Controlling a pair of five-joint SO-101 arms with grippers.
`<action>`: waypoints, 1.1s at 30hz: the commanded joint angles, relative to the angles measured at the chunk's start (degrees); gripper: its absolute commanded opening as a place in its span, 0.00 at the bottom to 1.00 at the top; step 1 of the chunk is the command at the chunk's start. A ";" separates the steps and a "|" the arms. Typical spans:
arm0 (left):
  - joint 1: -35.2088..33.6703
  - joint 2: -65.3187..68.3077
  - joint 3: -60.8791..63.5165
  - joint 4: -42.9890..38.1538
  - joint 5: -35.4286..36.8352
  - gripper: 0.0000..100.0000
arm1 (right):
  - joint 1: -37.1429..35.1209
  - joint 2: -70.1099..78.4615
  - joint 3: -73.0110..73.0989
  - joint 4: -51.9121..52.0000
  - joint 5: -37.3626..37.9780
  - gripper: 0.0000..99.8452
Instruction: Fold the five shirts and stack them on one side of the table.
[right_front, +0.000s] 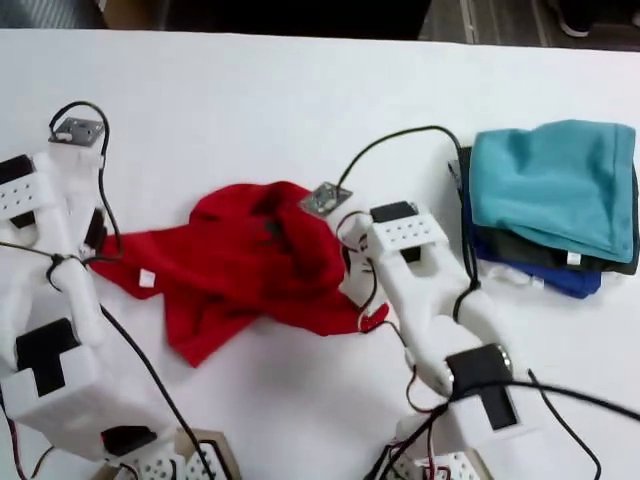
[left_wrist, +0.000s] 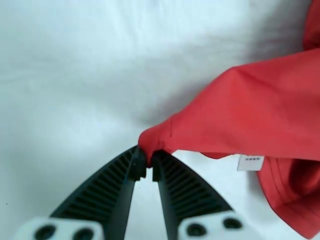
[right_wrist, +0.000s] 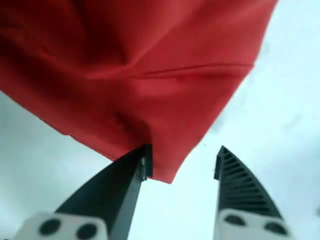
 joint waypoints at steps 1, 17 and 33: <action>0.44 -0.70 -0.04 -1.41 -0.35 0.03 | 0.57 -4.88 -0.09 1.19 -0.53 0.22; 0.44 -0.79 -0.04 -1.93 -0.26 0.03 | 0.40 1.45 6.51 -3.38 -0.53 0.22; 0.53 -0.70 0.04 -1.93 -0.18 0.03 | 0.66 1.98 4.31 -7.16 -0.09 0.02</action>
